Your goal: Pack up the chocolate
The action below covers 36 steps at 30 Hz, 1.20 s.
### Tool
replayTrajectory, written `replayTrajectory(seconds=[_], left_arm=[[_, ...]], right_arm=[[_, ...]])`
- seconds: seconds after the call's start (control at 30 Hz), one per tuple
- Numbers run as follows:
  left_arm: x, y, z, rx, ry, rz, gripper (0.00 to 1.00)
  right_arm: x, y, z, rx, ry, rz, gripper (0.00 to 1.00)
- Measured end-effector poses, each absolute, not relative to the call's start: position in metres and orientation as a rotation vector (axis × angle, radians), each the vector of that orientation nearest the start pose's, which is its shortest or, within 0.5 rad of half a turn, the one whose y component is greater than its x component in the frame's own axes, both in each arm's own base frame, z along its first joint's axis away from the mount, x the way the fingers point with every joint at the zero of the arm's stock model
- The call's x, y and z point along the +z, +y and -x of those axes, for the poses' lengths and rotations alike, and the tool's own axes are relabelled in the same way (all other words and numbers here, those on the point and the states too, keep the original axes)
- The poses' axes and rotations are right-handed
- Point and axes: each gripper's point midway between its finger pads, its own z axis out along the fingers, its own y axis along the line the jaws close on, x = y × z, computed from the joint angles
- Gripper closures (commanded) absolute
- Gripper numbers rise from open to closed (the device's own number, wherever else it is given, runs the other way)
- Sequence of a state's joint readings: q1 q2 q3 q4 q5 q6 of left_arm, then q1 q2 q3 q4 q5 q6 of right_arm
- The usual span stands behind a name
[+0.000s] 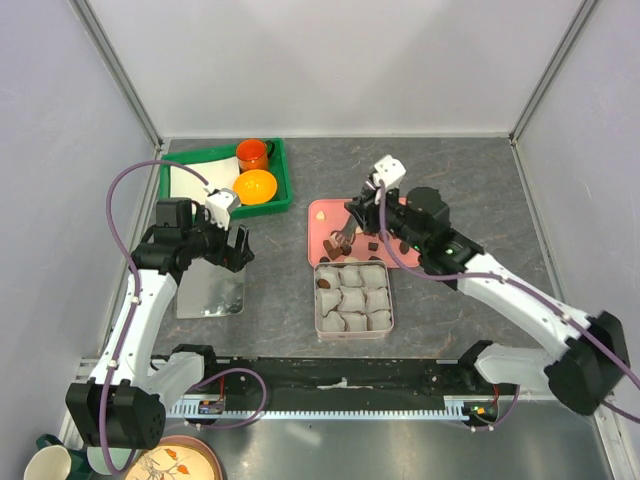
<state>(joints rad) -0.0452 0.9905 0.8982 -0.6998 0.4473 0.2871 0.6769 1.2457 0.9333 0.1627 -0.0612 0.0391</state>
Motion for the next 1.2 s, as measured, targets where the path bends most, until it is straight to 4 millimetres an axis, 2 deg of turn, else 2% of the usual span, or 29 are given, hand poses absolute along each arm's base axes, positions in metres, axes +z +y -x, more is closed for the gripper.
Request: replayTrajectory(seconds=[0.13, 0.23, 0.3, 0.47, 0.67, 0.83, 0.97, 1.2], left_arm=[[0.174, -0.077, -0.259, -0.406, 2.225, -0.59, 0.05], [0.174, -0.078, -0.259, -0.41, 2.224, -0.591, 0.06], [0.175, -0.078, -0.259, -0.413, 2.223, -0.592, 0.06], [0.175, -0.078, -0.259, -0.414, 2.222, -0.592, 0.06], [0.174, -0.078, -0.259, -0.414, 2.224, -0.592, 0.05], [0.174, -0.078, -0.258, -0.414, 2.225, -0.592, 0.05], [0.174, -0.078, -0.258, -0.414, 2.226, -0.592, 0.05], [0.174, -0.078, -0.258, -0.414, 2.226, -0.592, 0.06]], right_arm=[[0.304, 0.259, -0.297, 0.599, 1.592, 0.6, 0.86], [0.318, 0.249, -0.279, 0.623, 1.574, 0.602, 0.86], [0.32, 0.245, -0.271, 0.638, 1.575, 0.602, 0.85], [0.304, 0.24, -0.257, 0.673, 1.624, 0.612, 0.84], [0.283, 0.246, -0.255, 0.695, 1.688, 0.635, 0.8], [0.273, 0.249, -0.257, 0.7, 1.714, 0.645, 0.73], [0.266, 0.249, -0.257, 0.697, 1.73, 0.649, 0.72], [0.263, 0.249, -0.257, 0.696, 1.737, 0.651, 0.68]])
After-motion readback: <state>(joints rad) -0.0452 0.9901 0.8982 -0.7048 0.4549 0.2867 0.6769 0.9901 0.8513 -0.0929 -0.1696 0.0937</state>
